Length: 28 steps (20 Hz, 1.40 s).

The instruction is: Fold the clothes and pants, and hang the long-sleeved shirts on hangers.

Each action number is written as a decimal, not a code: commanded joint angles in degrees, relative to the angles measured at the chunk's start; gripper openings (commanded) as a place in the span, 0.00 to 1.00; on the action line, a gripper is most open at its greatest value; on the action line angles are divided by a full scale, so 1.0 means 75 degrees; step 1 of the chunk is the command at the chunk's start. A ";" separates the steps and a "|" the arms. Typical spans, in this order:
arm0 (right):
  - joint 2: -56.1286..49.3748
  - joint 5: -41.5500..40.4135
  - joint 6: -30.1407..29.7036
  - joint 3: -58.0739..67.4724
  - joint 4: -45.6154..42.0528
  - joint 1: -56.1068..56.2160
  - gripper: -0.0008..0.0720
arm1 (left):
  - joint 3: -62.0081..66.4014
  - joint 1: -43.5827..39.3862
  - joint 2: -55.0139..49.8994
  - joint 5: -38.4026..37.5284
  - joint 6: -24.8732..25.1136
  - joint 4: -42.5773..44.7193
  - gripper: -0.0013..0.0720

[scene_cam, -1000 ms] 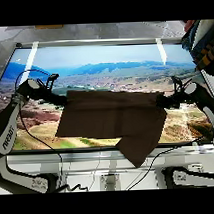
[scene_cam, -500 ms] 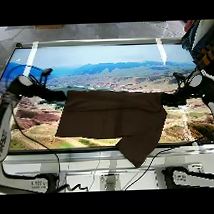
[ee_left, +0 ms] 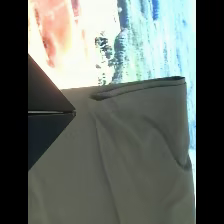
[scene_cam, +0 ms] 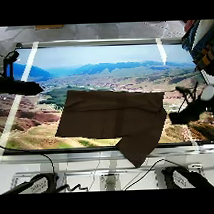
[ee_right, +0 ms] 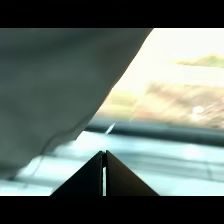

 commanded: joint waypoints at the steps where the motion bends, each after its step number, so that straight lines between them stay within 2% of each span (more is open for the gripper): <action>1: 0.1760 -0.0236 -0.0866 -0.2151 0.1390 0.0000 0.02 | -0.0076 0.0076 0.0198 -0.0224 0.0026 0.0000 0.03; 3: 0.2600 -0.0874 -0.0516 -0.3101 0.1655 0.0000 0.02 | -0.0213 0.0076 0.0198 -0.0224 0.0026 0.0000 0.03; 5: 0.3040 -0.1445 0.0449 -0.3672 0.1297 0.0000 0.03 | -0.0367 0.0076 0.0198 -0.0221 0.0026 0.0000 0.03; 6: 0.3110 -0.1673 0.1008 -0.3826 0.0953 0.0000 0.07 | -0.0446 0.0076 0.0195 -0.0219 0.0023 0.0000 0.03; 8: 0.3057 -0.1740 0.2060 -0.3858 0.0105 0.0000 0.55 | -0.0522 0.0073 0.0172 -0.0224 0.0023 0.0000 0.03; 9: 0.3057 -0.1737 0.2279 -0.3861 -0.0114 0.0000 0.56 | -0.0525 0.0073 0.0160 -0.0221 0.0023 0.0000 0.03; 10: 0.3057 -0.1737 0.2285 -0.3870 -0.0140 0.0000 0.51 | -0.0525 0.0073 0.0154 -0.0221 0.0023 0.0000 0.03; 11: 0.3054 -0.1737 0.2256 -0.3870 -0.0114 0.0000 0.40 | -0.0525 0.0073 0.0154 -0.0221 0.0023 0.0000 0.03; 14: 0.2664 -0.1731 0.2229 -0.3870 0.0015 0.0000 0.40 | -0.0525 0.0073 0.0154 -0.0221 0.0023 0.0000 0.03; 18: 0.1311 -0.1536 0.0670 -0.3867 0.1378 0.0000 0.40 | -0.0525 0.0073 0.0154 -0.0219 0.0023 0.0000 0.03; 24: -0.0662 -0.1728 -0.0414 -0.3707 0.1894 0.0000 0.46 | -0.0525 0.0073 0.0152 -0.0210 0.0023 0.0000 0.03; 28: -0.0918 -0.2926 -0.0793 -0.3631 0.2605 0.0000 0.47 | -0.0525 0.0073 0.0149 -0.0201 0.0023 0.0000 0.03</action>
